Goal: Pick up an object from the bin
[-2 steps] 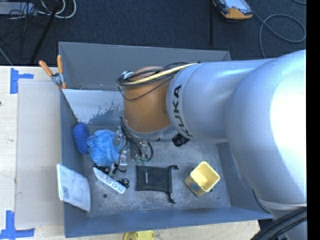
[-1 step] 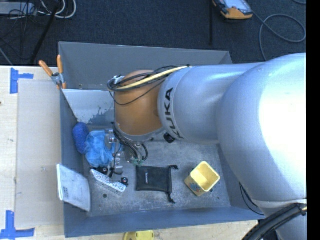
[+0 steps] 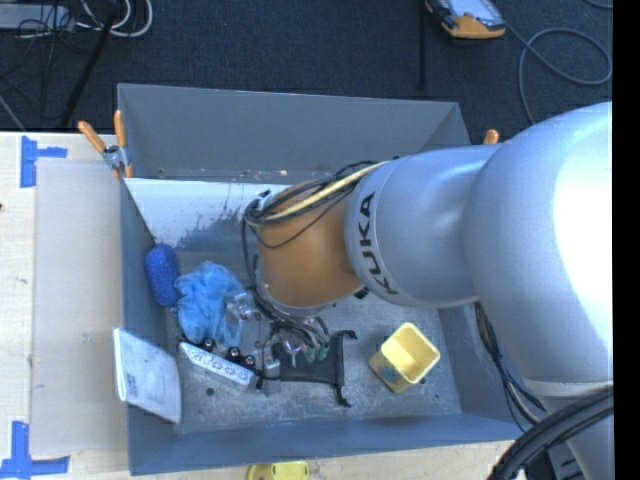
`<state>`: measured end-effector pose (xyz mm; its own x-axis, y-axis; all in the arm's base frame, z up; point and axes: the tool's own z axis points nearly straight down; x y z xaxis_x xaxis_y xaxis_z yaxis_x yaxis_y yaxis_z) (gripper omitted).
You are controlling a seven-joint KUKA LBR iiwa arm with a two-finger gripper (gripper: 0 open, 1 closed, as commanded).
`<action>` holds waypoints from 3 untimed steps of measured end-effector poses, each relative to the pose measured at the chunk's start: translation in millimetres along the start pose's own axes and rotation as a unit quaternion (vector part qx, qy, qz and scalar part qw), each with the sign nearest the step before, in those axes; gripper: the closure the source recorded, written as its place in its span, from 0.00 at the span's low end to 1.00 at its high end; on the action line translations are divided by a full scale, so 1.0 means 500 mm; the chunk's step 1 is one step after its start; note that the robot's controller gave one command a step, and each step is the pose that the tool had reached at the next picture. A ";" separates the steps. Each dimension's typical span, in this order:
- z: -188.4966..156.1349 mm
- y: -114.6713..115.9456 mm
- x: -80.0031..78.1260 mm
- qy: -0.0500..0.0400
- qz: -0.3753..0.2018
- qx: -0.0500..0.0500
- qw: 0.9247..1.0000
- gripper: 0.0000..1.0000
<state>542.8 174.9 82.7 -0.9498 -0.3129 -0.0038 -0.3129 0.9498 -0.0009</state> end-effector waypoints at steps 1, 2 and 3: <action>0.016 -0.017 0.018 0.004 -0.060 -0.001 0.998 0.00; -0.011 -0.081 0.033 0.003 -0.047 -0.001 0.999 0.00; 0.010 -0.099 -0.068 0.002 -0.007 0.000 1.000 0.00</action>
Offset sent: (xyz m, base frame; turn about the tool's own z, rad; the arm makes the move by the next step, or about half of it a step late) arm -0.0035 -0.0688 0.0189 -0.0215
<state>590.4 138.7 78.1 -0.9456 -0.3255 -0.0004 -0.3255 0.9456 -0.0002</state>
